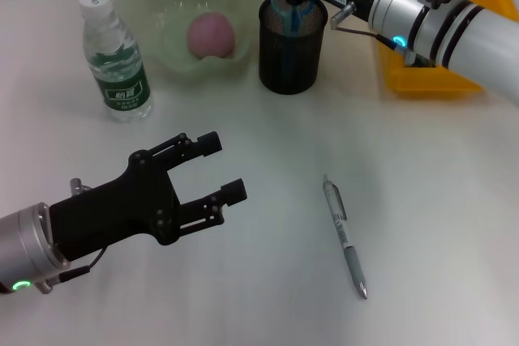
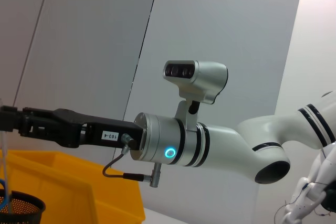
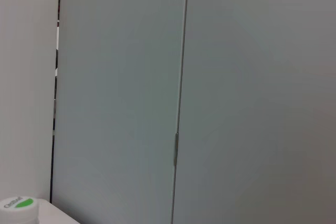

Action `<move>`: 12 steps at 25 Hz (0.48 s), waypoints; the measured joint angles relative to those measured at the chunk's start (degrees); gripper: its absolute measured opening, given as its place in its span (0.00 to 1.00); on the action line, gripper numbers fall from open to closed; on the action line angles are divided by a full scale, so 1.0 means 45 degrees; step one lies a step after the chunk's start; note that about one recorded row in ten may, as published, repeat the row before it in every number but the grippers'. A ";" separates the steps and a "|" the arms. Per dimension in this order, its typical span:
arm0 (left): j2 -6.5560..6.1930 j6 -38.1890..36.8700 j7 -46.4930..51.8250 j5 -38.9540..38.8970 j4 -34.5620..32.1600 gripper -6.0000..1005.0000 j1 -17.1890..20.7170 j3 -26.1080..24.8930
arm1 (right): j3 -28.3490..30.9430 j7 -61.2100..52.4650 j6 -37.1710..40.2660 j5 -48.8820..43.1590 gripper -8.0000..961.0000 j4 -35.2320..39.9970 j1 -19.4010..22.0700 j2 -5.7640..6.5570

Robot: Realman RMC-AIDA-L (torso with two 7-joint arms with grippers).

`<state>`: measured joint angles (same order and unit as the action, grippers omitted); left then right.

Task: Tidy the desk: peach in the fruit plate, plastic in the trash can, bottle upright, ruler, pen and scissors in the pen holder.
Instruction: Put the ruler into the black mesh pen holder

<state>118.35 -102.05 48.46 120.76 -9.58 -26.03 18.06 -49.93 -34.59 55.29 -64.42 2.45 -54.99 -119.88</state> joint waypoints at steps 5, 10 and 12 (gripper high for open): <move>-0.0006 0.0000 -0.0006 0.0000 -0.0013 0.78 0.0002 0.0010 | 0.0001 -0.0006 0.0062 -0.0011 0.48 -0.0004 0.0063 0.0000; -0.0013 0.0001 -0.0008 0.0000 -0.0019 0.78 0.0017 0.0010 | 0.0002 -0.0008 -0.0062 -0.0031 0.48 -0.0088 0.0031 0.0000; -0.0013 0.0002 -0.0008 0.0000 -0.0025 0.78 0.0018 0.0010 | 0.0001 -0.0008 -0.0162 -0.0038 0.48 -0.0102 0.0017 0.0000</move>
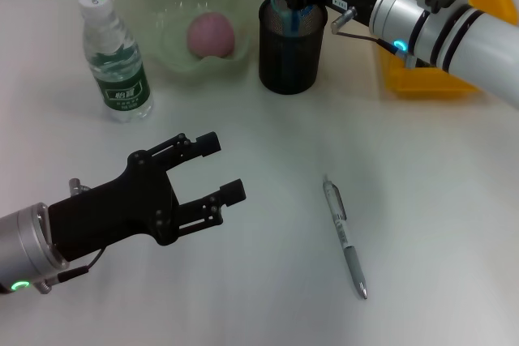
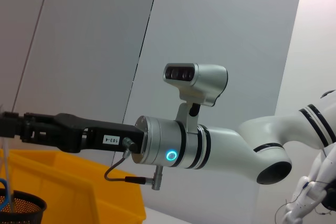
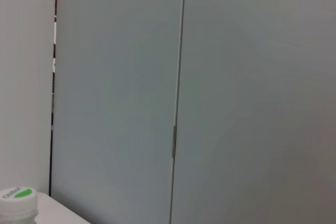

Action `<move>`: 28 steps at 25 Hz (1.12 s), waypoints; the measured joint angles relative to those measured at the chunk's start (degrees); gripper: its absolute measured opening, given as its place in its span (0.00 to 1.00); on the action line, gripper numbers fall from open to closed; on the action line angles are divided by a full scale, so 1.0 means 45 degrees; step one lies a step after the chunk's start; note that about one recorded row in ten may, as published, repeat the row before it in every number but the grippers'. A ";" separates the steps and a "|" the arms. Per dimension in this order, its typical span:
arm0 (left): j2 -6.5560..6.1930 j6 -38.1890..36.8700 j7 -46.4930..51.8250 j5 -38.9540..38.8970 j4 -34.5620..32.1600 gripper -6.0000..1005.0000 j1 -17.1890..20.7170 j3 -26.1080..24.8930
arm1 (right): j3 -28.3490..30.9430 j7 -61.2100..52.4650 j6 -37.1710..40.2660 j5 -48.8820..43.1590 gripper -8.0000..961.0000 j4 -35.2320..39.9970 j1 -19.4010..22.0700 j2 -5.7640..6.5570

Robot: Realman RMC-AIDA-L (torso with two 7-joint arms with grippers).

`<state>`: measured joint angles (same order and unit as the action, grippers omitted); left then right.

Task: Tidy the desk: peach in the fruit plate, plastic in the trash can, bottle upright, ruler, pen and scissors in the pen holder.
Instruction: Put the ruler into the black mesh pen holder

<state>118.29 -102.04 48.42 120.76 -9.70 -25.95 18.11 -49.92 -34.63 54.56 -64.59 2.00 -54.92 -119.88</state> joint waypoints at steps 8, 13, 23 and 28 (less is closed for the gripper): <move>0.0001 0.0019 0.0000 0.0000 -0.0036 0.78 0.0024 0.0000 | -0.0024 -0.0124 -0.0451 -0.0024 0.48 -0.0097 -0.0043 0.0000; 0.0001 0.0011 0.0000 0.0000 -0.0106 0.78 -0.0007 0.0063 | -0.0049 -0.0149 -0.0609 -0.0026 0.49 -0.0107 -0.0078 0.0000; 0.0012 0.0000 0.0000 0.0000 -0.0129 0.78 -0.0032 0.0125 | -0.0176 -0.0155 -0.0943 -0.0065 0.49 -0.0187 -0.0193 0.0000; 0.0020 0.0000 0.0000 0.0000 -0.0133 0.78 -0.0025 0.0126 | -0.0177 -0.0156 -0.0987 -0.0064 0.49 -0.0193 -0.0206 0.0000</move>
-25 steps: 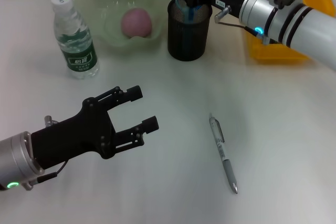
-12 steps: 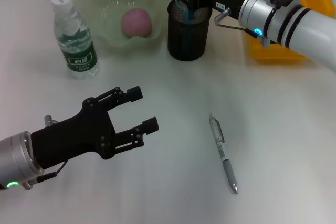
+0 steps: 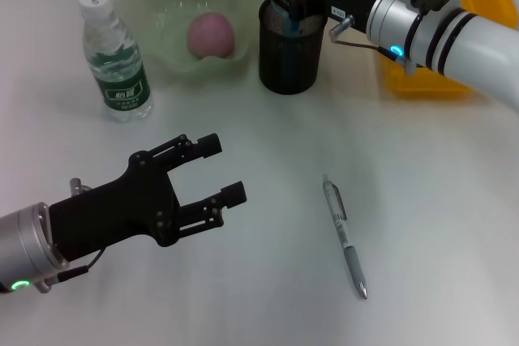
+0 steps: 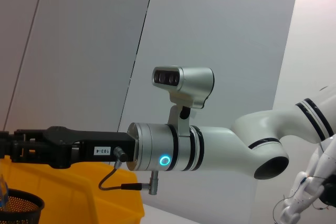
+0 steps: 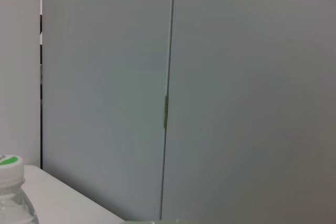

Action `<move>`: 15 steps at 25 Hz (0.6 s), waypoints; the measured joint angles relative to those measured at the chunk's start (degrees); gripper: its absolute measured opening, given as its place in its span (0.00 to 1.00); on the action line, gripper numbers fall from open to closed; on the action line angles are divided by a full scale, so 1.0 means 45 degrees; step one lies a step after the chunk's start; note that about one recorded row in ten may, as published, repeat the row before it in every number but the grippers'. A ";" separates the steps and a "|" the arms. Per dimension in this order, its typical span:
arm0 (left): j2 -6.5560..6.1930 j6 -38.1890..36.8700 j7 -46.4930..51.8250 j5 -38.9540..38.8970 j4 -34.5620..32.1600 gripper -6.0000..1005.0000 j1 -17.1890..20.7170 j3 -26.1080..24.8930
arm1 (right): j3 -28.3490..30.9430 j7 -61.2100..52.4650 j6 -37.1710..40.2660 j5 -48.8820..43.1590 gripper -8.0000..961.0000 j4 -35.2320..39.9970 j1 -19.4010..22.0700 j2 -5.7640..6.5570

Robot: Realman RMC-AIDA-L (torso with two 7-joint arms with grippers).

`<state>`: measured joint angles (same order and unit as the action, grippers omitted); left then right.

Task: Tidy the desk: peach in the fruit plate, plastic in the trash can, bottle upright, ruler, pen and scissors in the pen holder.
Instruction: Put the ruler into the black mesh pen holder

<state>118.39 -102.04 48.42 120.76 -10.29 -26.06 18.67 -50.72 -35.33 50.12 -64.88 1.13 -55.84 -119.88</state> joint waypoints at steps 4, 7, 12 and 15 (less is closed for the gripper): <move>0.0000 -0.0001 0.0000 0.0000 0.0002 0.78 0.0003 -0.0003 | 0.0000 0.0000 0.0009 0.0000 0.50 0.0000 0.0000 0.0001; 0.0000 0.0000 0.0000 0.0000 0.0002 0.78 0.0000 -0.0002 | 0.0001 -0.0001 0.0013 -0.0001 0.50 0.0002 0.0001 0.0000; 0.0001 0.0000 0.0000 0.0000 0.0002 0.78 -0.0027 0.0010 | 0.0002 0.0000 0.0034 0.0000 0.50 0.0003 0.0006 0.0000; 0.0001 0.0001 0.0000 0.0000 0.0002 0.78 -0.0028 0.0011 | -0.0006 0.0002 0.0050 0.0000 0.50 0.0003 0.0008 0.0000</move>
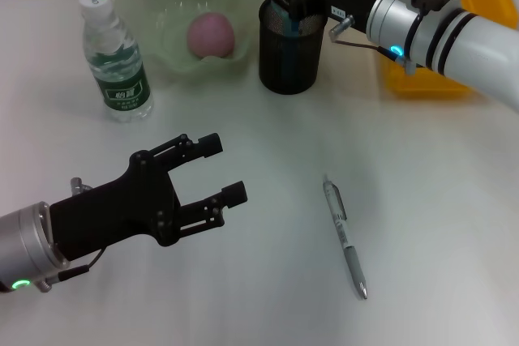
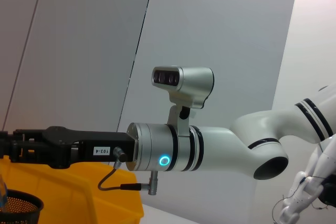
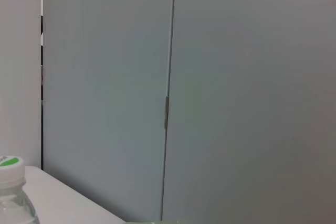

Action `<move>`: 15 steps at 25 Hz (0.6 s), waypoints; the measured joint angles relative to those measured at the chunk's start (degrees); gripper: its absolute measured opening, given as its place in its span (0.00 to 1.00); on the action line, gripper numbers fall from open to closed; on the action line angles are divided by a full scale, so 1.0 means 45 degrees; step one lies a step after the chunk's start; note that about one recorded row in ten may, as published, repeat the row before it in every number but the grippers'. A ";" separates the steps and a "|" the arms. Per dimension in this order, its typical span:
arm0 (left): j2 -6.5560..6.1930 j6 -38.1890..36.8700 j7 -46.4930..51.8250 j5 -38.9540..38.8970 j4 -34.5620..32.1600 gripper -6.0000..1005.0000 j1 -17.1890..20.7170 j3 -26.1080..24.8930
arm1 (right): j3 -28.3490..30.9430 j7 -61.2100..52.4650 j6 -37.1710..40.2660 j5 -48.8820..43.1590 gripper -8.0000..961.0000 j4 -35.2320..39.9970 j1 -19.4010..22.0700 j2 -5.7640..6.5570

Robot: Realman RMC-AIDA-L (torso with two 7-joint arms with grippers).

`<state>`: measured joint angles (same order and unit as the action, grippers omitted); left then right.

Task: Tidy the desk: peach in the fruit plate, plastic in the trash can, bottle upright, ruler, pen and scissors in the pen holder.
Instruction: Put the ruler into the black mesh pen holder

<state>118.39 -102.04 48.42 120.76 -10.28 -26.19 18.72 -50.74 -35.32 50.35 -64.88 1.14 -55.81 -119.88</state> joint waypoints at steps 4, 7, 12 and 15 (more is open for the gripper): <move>0.0000 0.0000 0.0006 -0.0020 0.0000 0.78 -0.0012 0.0000 | -0.0181 0.0012 0.0034 0.0000 0.50 0.0006 0.0008 0.0000; 0.0000 0.0000 0.0017 -0.0031 0.0000 0.78 -0.0020 0.0001 | -0.0326 0.0011 0.0042 0.0000 0.51 0.0015 0.0017 0.0000; 0.0001 0.0000 0.0068 -0.0056 0.0000 0.78 -0.0020 0.0001 | -0.0330 0.0011 0.0076 0.0001 0.51 0.0030 0.0005 0.0000; 0.0000 0.0000 0.0087 -0.0073 0.0000 0.78 -0.0020 0.0001 | -0.0326 0.0011 0.0081 0.0010 0.55 0.0064 0.0001 0.0000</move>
<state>118.39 -102.04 48.81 120.43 -10.28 -26.28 18.72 -52.21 -35.27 50.71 -64.84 1.43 -55.80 -119.88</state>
